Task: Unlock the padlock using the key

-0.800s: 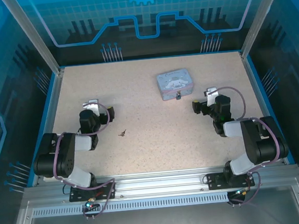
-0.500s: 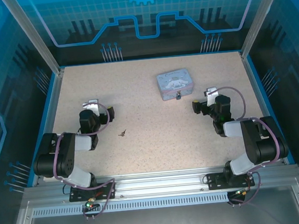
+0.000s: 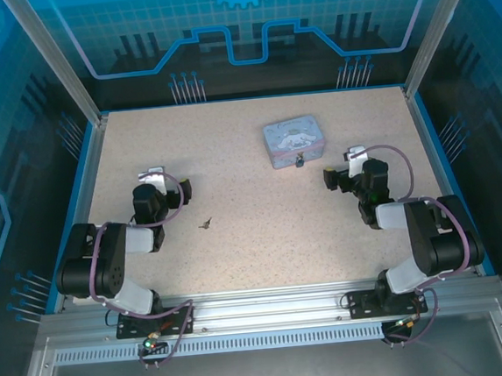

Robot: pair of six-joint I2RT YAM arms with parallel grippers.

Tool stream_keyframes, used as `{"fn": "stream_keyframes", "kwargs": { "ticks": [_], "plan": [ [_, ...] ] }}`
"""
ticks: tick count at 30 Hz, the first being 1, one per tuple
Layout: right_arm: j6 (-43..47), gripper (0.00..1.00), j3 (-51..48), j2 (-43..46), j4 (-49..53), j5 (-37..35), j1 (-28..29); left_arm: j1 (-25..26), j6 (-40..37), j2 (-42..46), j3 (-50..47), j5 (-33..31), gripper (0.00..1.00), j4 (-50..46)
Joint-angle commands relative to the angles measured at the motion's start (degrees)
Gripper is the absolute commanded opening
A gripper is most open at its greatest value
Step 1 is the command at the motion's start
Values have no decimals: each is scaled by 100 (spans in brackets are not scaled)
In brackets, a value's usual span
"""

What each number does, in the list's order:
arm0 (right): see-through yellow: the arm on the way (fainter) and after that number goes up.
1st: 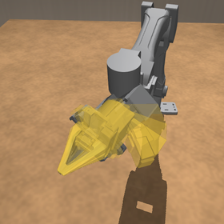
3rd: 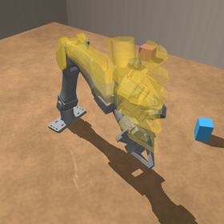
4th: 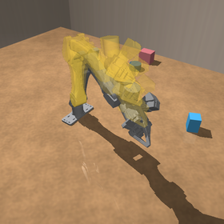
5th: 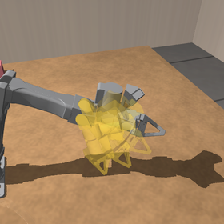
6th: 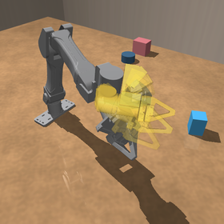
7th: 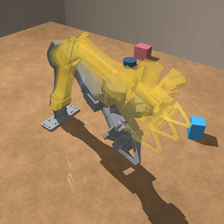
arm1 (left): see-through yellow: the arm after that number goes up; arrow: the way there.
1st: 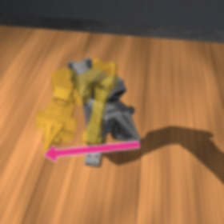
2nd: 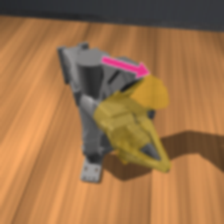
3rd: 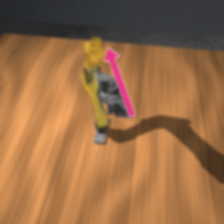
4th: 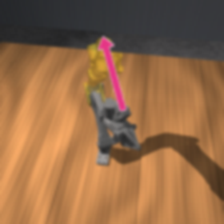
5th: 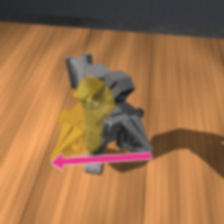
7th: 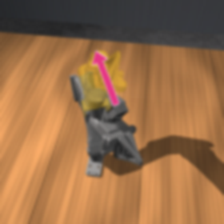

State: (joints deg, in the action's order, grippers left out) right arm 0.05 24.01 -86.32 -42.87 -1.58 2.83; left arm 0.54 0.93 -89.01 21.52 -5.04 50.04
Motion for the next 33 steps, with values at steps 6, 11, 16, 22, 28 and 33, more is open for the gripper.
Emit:
{"fn": "stream_keyframes", "kwargs": {
  "ticks": [6, 11, 16, 22, 28, 33],
  "plan": [
    [-429, 100, 530, 962, 1711, -787, 25, -62, -23, 537, 32, 28, 99, -186],
    [-1845, 100, 1164, 2042, 3807, -784, -50, -55, 457, 1667, 607, -132, 99, -2404],
    [-2408, 100, 1851, 2119, 5342, -267, -206, -28, 1783, 2462, 1345, -211, 99, -4595],
    [-2582, 100, 1967, 2081, 5796, 1063, 229, 88, 3286, 2710, 1982, 329, 99, -7280],
    [-3082, 96, 2227, 1703, 6075, 1083, 1496, 784, 4062, 2844, 1296, 716, 99, -7404],
    [-3359, 93, 2319, 1370, 5995, 956, 2175, 1419, 4546, 2672, 829, 517, 99, -6846]
  ]
}}
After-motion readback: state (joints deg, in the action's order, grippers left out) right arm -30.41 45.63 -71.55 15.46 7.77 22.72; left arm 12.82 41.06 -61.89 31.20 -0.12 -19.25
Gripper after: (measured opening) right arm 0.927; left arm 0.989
